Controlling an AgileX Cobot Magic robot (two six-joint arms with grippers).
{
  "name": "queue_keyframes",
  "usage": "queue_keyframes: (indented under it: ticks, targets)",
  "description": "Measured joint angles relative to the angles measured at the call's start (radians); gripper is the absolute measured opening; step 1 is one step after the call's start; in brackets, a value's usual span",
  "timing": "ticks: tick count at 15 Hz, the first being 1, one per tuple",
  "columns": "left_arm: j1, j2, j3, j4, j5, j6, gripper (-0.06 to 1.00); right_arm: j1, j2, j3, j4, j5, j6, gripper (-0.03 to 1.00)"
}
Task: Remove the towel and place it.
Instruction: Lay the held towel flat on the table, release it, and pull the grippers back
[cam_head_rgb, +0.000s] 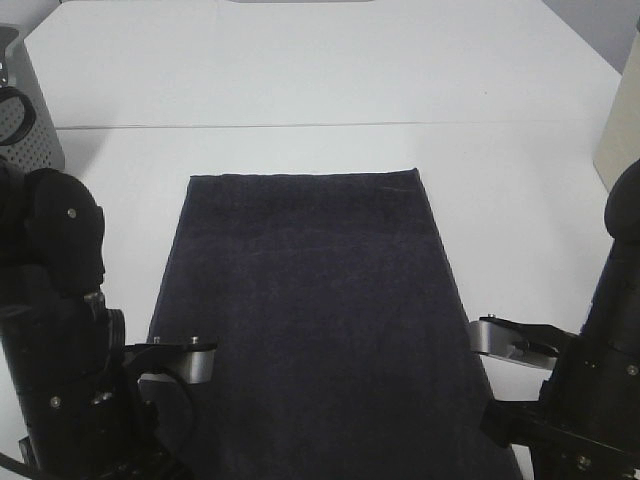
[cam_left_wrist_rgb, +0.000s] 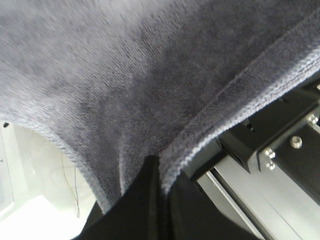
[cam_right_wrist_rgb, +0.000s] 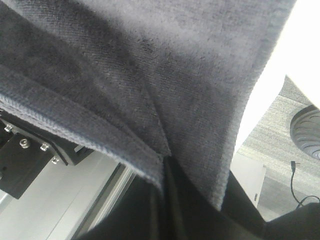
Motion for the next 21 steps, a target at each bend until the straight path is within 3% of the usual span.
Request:
queue_keyframes:
  ticks: [3, 6, 7, 8, 14, 18, 21]
  targets:
    - [0.003, 0.001, 0.000, -0.026, 0.016, 0.049, 0.13, -0.005, 0.000, 0.001, -0.020, 0.001, 0.000, 0.18]
    - [0.003, 0.005, 0.000, -0.049, 0.021, 0.053, 0.35, -0.005, 0.000, 0.001, -0.013, 0.001, 0.000, 0.41]
    - [0.003, 0.005, 0.000, -0.079, 0.022, 0.051, 0.62, -0.005, 0.000, 0.001, 0.004, 0.001, 0.000, 0.59]
    - [0.003, 0.004, 0.000, -0.086, 0.025, 0.051, 0.69, -0.005, 0.000, 0.001, 0.008, 0.001, 0.000, 0.62]
    - [0.003, -0.007, -0.102, -0.077, 0.138, 0.051, 0.75, -0.005, -0.001, 0.001, 0.015, -0.036, -0.001, 0.65]
    - [0.003, -0.022, -0.200, -0.060, 0.144, 0.051, 0.75, -0.005, -0.067, -0.016, 0.014, -0.041, 0.002, 0.65]
    - [0.003, -0.073, -0.313, 0.004, 0.146, 0.034, 0.75, -0.005, -0.187, -0.089, -0.018, -0.038, 0.009, 0.65]
